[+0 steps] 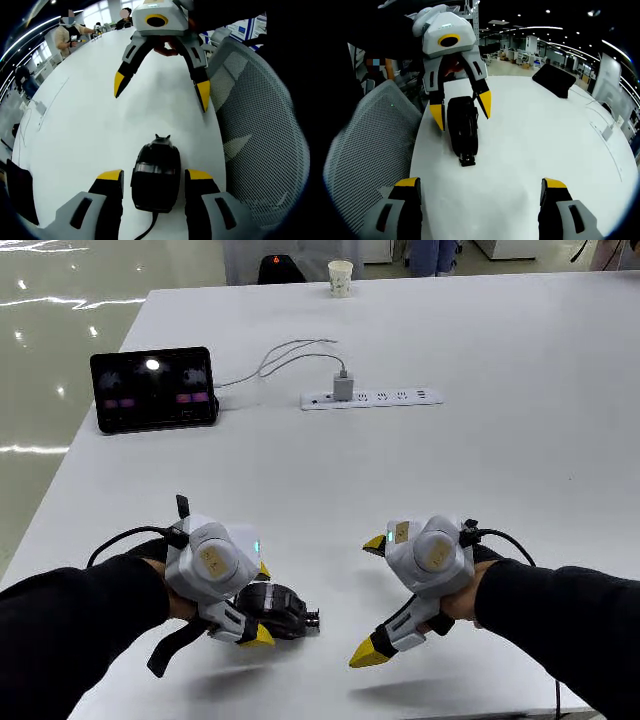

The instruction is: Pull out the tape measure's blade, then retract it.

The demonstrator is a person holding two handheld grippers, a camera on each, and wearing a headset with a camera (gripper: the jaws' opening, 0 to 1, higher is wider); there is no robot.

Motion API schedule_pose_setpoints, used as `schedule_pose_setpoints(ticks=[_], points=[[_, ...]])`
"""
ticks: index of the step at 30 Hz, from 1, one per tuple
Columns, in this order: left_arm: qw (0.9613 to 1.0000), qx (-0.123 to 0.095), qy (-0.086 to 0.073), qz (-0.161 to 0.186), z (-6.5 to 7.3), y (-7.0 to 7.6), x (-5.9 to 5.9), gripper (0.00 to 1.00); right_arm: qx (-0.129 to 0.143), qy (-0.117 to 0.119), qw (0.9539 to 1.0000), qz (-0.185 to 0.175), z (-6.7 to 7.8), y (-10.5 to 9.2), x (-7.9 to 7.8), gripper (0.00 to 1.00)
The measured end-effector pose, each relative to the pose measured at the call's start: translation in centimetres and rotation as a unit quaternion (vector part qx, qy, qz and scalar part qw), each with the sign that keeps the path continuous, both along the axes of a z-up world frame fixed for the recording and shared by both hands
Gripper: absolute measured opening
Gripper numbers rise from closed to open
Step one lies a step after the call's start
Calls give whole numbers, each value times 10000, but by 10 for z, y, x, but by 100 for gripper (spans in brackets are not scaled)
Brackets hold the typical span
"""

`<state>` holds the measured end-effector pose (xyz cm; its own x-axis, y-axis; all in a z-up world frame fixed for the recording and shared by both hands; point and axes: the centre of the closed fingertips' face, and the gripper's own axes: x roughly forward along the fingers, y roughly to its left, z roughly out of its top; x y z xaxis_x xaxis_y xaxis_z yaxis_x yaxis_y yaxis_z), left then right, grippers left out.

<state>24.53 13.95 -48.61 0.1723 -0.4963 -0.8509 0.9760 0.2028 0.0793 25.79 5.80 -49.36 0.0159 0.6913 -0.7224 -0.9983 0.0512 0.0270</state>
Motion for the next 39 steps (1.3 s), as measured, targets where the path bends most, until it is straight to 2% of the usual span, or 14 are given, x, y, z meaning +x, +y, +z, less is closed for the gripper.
schedule_pose_setpoints(ticks=[3,7,8,12,15,17,21,31,39], points=[[10000,-3,-28,-63,0,-2,1,41,-3,-10,10000,22,0,2,-1,99],[9996,21,-85,-272,0,-7,0,31,-25,-46,10000,78,0,3,-1,99],[9996,32,-125,-243,-1,-8,1,31,-29,-48,9999,85,0,4,-1,99],[9997,59,-84,-222,-2,-7,1,31,-4,-37,10000,87,0,8,0,99],[9998,65,-89,-148,-2,-7,1,31,-15,-77,9999,136,-1,11,2,90],[9999,58,-65,-86,-2,-7,1,31,-19,-46,9999,125,-4,14,3,91],[10000,50,-19,72,-3,-6,2,31,8,-74,9998,207,-6,21,3,85],[10000,21,17,71,-2,-6,2,31,-19,-182,9986,505,-11,35,-4,62],[9999,28,25,98,-2,-6,2,31,-104,-246,9978,605,-19,39,-7,44]])
